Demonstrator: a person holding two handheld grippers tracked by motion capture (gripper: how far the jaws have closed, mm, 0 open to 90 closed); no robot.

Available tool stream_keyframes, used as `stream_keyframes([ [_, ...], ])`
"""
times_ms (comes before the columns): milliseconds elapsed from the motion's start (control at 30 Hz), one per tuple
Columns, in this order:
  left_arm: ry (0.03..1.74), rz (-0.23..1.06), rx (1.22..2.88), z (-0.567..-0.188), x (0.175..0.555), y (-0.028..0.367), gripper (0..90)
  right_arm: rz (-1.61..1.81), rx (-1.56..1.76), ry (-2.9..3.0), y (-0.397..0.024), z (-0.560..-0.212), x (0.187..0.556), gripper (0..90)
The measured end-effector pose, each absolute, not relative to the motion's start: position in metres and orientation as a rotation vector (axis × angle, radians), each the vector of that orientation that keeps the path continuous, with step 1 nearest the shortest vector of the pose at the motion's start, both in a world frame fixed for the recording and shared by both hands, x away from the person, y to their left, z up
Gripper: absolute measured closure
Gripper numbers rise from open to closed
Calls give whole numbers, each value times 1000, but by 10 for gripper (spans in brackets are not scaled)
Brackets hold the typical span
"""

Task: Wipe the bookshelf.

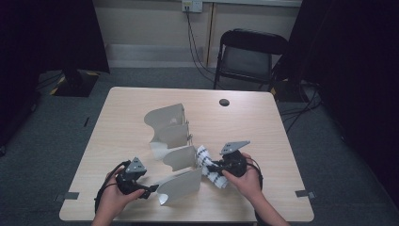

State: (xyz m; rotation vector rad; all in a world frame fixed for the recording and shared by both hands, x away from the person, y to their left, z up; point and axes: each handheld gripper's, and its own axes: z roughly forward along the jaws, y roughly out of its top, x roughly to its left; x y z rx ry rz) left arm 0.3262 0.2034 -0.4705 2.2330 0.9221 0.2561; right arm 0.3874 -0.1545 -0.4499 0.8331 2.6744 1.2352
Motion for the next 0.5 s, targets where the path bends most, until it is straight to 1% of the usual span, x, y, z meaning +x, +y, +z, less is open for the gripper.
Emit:
stream_keyframes([
  [133,916,261,2238,-469,326,204,226,1326,824,2580,-165,-414,394,781],
  [300,909,260,2246,-469,327,203,226,1447,770,2466,-163,-372,397,781],
  [400,919,254,2238,-471,327,203,227,1452,739,2464,-155,-365,400,781],
  [500,920,250,2240,-471,327,204,227,1384,718,2514,-144,-377,401,780],
])
